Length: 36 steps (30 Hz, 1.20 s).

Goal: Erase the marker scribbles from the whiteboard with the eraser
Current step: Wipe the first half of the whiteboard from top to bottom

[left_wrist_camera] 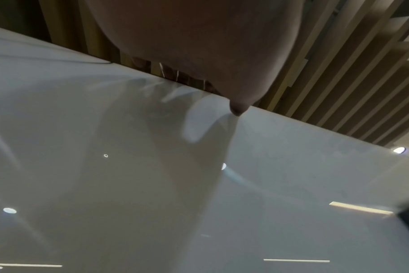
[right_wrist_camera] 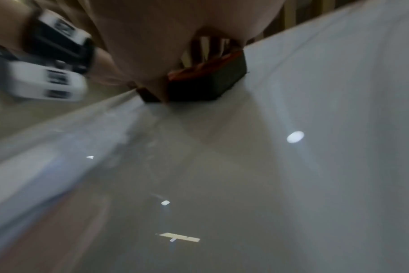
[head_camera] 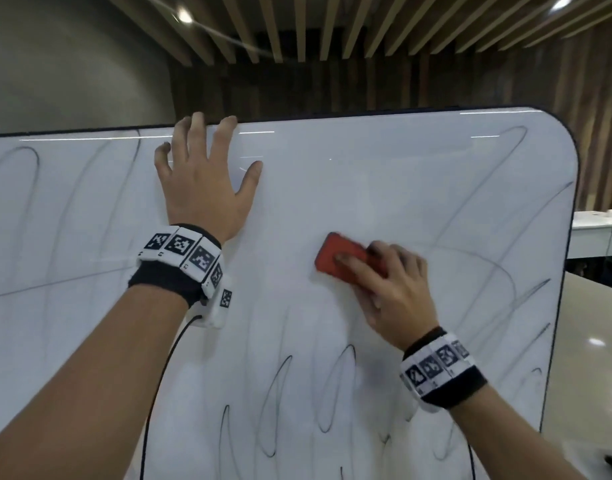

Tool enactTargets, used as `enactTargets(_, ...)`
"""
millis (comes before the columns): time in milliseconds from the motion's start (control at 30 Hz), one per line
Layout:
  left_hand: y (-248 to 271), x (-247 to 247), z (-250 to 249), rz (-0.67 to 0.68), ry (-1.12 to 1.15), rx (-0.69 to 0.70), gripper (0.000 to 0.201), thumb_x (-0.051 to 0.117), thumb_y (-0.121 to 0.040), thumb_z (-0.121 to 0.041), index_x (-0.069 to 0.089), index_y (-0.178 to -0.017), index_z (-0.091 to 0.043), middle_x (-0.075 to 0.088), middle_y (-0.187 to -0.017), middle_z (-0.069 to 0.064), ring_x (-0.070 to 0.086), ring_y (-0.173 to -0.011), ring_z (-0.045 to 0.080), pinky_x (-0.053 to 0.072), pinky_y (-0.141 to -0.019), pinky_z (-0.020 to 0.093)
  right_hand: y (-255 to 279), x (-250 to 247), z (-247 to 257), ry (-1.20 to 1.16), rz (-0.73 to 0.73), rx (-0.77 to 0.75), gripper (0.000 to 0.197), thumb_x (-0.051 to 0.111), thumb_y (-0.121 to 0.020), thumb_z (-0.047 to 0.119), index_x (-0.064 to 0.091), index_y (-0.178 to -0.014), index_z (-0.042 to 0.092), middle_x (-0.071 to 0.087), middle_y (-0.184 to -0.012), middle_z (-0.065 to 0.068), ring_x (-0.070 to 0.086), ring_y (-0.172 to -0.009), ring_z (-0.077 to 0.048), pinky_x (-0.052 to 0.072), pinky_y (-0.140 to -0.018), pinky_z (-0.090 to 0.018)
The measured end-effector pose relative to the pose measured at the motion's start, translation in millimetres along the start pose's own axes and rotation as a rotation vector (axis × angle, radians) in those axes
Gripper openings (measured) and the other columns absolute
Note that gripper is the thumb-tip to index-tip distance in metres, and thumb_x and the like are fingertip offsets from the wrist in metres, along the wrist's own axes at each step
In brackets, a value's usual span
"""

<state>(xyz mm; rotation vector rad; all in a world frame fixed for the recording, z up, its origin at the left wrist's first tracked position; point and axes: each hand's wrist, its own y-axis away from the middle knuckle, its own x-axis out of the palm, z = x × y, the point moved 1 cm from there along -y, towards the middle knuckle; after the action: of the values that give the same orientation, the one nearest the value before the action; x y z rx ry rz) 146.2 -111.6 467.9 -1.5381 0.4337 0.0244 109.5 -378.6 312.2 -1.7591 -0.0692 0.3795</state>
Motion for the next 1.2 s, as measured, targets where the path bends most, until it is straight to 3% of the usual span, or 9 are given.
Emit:
enactTargets(233,0.9,0.9,-33.4,0.049,0.078,-0.018,0.068,0.046,-0.098,-0.053,0.029,-0.154,-0.020,0.020,-0.165,0.013,0.013,-0.156,0.031,0.010,-0.123,0.057,-101.4,-58.5,-113.7,-0.004,-0.351,0.864,0.063,0.058,-0.088,0.037,0.048,-0.149,0.028,0.047,-0.137,-0.022,0.048,-0.119,-0.043,0.038,-0.102,-0.048)
enactTargets(333,2.5,9.2,-67.0,0.085,0.080,0.175,0.066,0.048,-0.097,-0.053,0.030,-0.155,-0.026,0.015,-0.168,0.013,0.009,-0.157,0.030,0.009,-0.124,0.056,-111.7,-41.7,-68.7,0.028,-0.231,0.514,0.056,0.060,-0.093,0.036,0.051,-0.147,0.026,0.050,-0.136,-0.019,0.050,-0.113,-0.040,0.038,-0.096,-0.045)
enactTargets(433,4.4,13.1,-81.3,0.081,0.177,0.135,0.066,0.052,-0.095,-0.055,0.035,-0.152,-0.029,0.017,-0.166,0.014,0.010,-0.156,0.030,0.009,-0.124,0.056,-94.5,-35.5,-71.6,0.145,-0.138,0.216,0.047,0.059,-0.097,0.034,0.055,-0.143,0.026,0.054,-0.130,-0.017,0.052,-0.108,-0.038,0.040,-0.092,-0.045)
enactTargets(600,3.8,16.3,-75.7,0.051,0.142,0.136,0.066,0.052,-0.094,-0.060,0.036,-0.151,-0.031,0.022,-0.164,0.014,0.015,-0.155,0.031,0.012,-0.123,0.055,-67.6,-73.2,-158.7,0.025,-0.428,1.046,0.062,0.058,-0.086,0.037,0.048,-0.147,0.032,0.044,-0.140,-0.022,0.046,-0.125,-0.040,0.039,-0.108,-0.051)
enactTargets(667,4.2,18.5,-80.0,0.050,0.146,0.119,0.067,0.051,-0.094,-0.060,0.036,-0.151,-0.030,0.021,-0.164,0.014,0.014,-0.155,0.032,0.013,-0.123,0.055,-75.2,-66.6,-143.0,0.006,-0.410,1.081,0.063,0.057,-0.086,0.037,0.048,-0.148,0.032,0.044,-0.140,-0.021,0.046,-0.124,-0.040,0.040,-0.107,-0.050)
enactTargets(867,5.8,19.6,-80.8,0.035,0.165,0.098,0.068,0.048,-0.093,-0.065,0.036,-0.151,-0.032,0.022,-0.164,0.013,0.015,-0.155,0.031,0.012,-0.123,0.056,-67.5,-34.7,-76.4,0.053,-0.105,0.252,0.050,0.064,-0.091,0.028,0.057,-0.141,0.027,0.053,-0.130,-0.018,0.050,-0.110,-0.038,0.039,-0.096,-0.047)
enactTargets(933,5.0,18.9,-78.8,0.033,0.171,0.112,0.068,0.047,-0.093,-0.067,0.036,-0.151,-0.032,0.023,-0.164,0.013,0.016,-0.154,0.031,0.012,-0.123,0.055,-61.5,-49.0,-115.7,0.102,-0.192,0.397,0.055,0.063,-0.089,0.029,0.054,-0.144,0.027,0.052,-0.129,-0.022,0.051,-0.110,-0.040,0.040,-0.097,-0.048)
enactTargets(1100,6.7,19.3,-79.6,0.027,0.195,0.107,0.069,0.049,-0.094,-0.064,0.035,-0.152,-0.032,0.021,-0.165,0.012,0.013,-0.155,0.030,0.010,-0.125,0.054,-35.0,-72.0,-159.0,-0.037,-0.419,1.240,0.063,0.057,-0.087,0.032,0.044,-0.149,0.034,0.042,-0.138,-0.022,0.044,-0.125,-0.042,0.038,-0.108,-0.050)
enactTargets(1200,6.6,22.0,-82.5,0.035,0.199,0.104,0.068,0.050,-0.094,-0.062,0.034,-0.153,-0.031,0.019,-0.165,0.013,0.010,-0.156,0.030,0.009,-0.125,0.055,-54.9,-65.5,-137.5,-0.019,-0.354,1.168,0.065,0.058,-0.089,0.031,0.040,-0.152,0.028,0.041,-0.142,-0.022,0.043,-0.126,-0.042,0.038,-0.107,-0.052)
